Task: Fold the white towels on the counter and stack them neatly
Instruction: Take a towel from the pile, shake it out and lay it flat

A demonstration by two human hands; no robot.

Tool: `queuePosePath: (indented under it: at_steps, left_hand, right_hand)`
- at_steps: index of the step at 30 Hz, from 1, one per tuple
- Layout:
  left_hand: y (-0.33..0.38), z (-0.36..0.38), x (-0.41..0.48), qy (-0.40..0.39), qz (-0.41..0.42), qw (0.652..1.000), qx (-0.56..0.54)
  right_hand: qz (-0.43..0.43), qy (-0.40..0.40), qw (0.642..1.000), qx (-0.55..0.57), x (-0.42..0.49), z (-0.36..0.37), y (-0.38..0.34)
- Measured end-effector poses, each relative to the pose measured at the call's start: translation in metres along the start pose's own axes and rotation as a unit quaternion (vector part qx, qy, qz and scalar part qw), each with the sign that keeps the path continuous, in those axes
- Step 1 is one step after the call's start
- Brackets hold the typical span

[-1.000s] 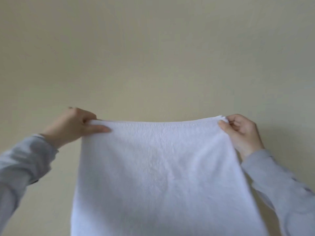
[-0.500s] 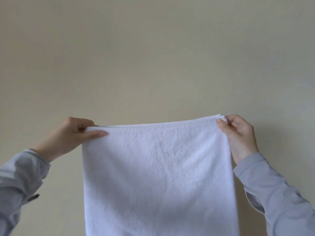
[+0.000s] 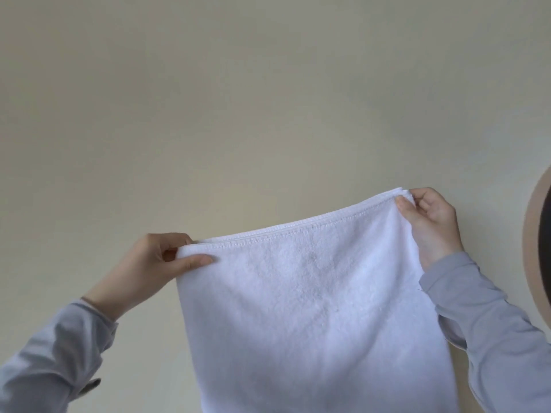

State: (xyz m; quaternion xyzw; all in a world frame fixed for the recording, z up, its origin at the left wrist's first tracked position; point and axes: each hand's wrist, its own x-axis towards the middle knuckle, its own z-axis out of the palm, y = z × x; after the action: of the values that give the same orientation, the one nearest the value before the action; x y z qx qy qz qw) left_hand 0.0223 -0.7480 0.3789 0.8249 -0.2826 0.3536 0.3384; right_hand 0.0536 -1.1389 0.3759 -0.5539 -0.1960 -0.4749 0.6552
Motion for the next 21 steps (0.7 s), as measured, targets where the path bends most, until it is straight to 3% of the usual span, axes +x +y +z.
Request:
queuePosePath:
  at_steps: [8, 14, 21]
  left_hand:
    - [0.027, 0.055, -0.002, 0.003, -0.059, 0.995, -0.083]
    - [0.066, 0.082, -0.016, 0.037, -0.013, 0.994, -0.107]
    - [0.065, 0.085, -0.083, 0.067, -0.055, 0.993, -0.081]
  right_hand:
    - [-0.016, -0.004, 0.998, -0.052, 0.016, -0.049, -0.012]
    - [-0.016, -0.018, 0.996, -0.085, 0.028, -0.088, -0.015]
    - [0.033, -0.069, 0.995, -0.062, -0.002, -0.062, 0.032]
